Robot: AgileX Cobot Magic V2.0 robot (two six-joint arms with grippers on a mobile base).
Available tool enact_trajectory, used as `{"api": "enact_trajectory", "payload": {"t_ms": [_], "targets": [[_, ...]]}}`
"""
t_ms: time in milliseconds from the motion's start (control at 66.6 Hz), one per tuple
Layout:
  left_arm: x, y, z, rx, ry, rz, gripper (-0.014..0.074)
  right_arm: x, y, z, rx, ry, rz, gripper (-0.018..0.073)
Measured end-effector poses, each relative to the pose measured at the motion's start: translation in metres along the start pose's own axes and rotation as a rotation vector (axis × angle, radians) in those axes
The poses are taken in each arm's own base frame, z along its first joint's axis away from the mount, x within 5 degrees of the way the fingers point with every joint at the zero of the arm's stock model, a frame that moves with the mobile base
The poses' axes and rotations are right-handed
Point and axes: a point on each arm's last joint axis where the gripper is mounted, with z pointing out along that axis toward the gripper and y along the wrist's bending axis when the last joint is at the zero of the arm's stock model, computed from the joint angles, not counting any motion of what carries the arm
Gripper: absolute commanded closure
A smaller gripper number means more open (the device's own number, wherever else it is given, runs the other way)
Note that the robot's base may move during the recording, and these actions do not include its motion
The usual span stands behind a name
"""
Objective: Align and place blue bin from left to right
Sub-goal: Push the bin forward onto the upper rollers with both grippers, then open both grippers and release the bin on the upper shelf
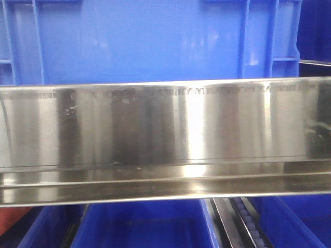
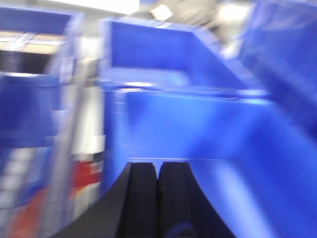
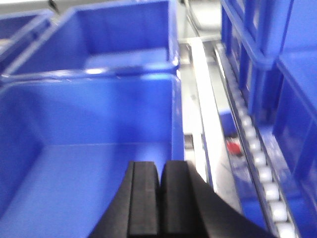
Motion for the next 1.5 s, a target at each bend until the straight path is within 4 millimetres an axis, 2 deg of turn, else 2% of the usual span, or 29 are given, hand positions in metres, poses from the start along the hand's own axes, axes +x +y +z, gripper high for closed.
{"api": "enact_trajectory", "payload": {"t_ms": [135,315,451,751,976,1231,1502], "targets": [[0.017,0.002,-0.014,0.089,-0.059,-0.016,0.0707,0.011,-0.009,-0.023,-0.052,-0.067,-0.042,0.0640],[0.043,0.008,-0.036,0.205,-0.173,-0.009,0.0707,0.041,-0.022,-0.049,-0.131,-0.154,-0.134,0.0640],[0.063,0.011,-0.046,0.268,-0.228,0.004,0.0707,0.064,-0.029,-0.060,-0.183,-0.215,-0.200,0.0640],[0.119,0.030,-0.070,0.311,-0.240,0.043,0.0707,0.118,-0.051,-0.084,-0.222,-0.251,-0.266,0.0640],[0.149,0.045,-0.095,0.311,-0.257,0.063,0.0707,0.145,-0.066,-0.107,-0.250,-0.325,-0.286,0.0640],[0.150,0.052,-0.120,0.332,-0.345,0.057,0.0707,0.148,-0.075,-0.130,-0.271,-0.422,-0.269,0.0640],[0.150,0.052,-0.122,0.334,-0.356,0.058,0.0707,0.147,-0.075,-0.135,-0.279,-0.450,-0.267,0.0640]]}}
